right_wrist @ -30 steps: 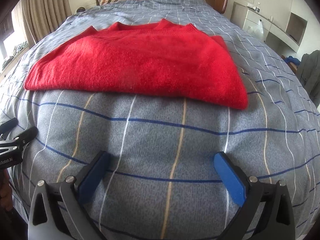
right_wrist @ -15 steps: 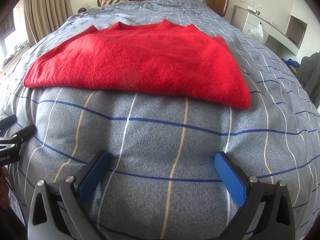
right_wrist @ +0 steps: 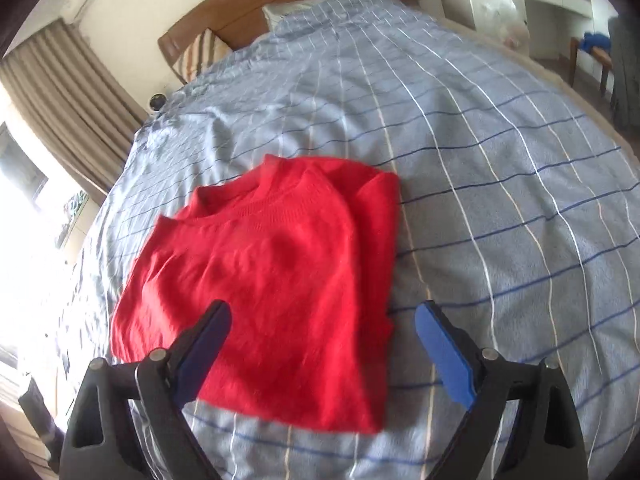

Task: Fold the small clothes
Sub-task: 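Grasp the folded sweater edge with the right tool and fold it over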

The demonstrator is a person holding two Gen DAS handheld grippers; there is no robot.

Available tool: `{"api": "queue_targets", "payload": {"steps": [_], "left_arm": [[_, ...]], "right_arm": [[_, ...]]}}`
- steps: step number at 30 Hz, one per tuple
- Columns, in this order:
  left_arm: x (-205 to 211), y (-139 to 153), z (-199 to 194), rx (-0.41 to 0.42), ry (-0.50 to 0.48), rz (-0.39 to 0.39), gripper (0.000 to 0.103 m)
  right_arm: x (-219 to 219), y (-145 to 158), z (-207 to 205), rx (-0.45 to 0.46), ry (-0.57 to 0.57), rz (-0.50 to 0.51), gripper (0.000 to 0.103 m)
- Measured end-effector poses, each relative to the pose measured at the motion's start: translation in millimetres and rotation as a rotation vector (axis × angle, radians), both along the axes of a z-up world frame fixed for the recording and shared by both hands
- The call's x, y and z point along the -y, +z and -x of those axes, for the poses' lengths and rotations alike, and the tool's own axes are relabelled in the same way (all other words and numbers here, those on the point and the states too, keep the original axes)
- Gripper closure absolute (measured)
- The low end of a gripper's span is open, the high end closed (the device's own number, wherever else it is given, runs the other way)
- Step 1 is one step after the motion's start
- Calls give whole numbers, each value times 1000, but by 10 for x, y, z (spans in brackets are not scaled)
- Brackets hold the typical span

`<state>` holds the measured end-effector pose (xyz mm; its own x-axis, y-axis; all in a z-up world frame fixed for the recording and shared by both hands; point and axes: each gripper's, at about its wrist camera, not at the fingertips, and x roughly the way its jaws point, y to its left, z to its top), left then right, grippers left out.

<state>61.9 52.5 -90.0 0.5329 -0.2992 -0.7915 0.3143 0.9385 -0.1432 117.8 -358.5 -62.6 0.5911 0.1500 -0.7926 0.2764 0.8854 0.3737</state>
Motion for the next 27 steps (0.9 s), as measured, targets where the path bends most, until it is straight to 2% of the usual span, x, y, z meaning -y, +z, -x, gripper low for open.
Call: {"api": "queue_targets", "payload": {"steps": [3,4,5,6,7,9,11,14,17,21,23,25,27], "left_arm": [[-32,-46,54,2,-4,-9,1],[-52,-89,62,-4,-1,-13,1],[-79,-140,66,-12,5,-15,1],[-116,-175,69,-19,14,-18,1],[-160,-216,78,-22,26,-17,1],[-260,-285,97,-14,55,-3,1],[-360,-331,115,6,88,20,1],[-456,-368,133,41,116,56,1],[-529,-382,187,76,125,87,1],[-593,-416,236,86,123,89,1],[-625,-416,248,87,122,100,1],[-646,-417,249,86,122,112,1],[-661,-421,244,85,123,121,1]], "right_arm": [[190,-346,-302,-89,-3,-135,38],[193,-478,-369,-118,12,-192,55],[154,-561,-416,-138,32,-206,66],[93,-571,-442,-149,39,-163,83],[32,-521,-452,-145,34,-126,86],[-119,-309,-449,-94,25,-126,91],[-340,-5,-500,-19,67,-168,91],[-890,417,-704,36,170,-139,91],[-1507,588,-963,43,266,-102,91],[-2341,453,-1298,8,379,4,91],[-2661,290,-1325,-14,439,33,85],[-2911,107,-1346,-48,507,-17,70],[-3035,11,-1312,-61,557,-106,66]]}}
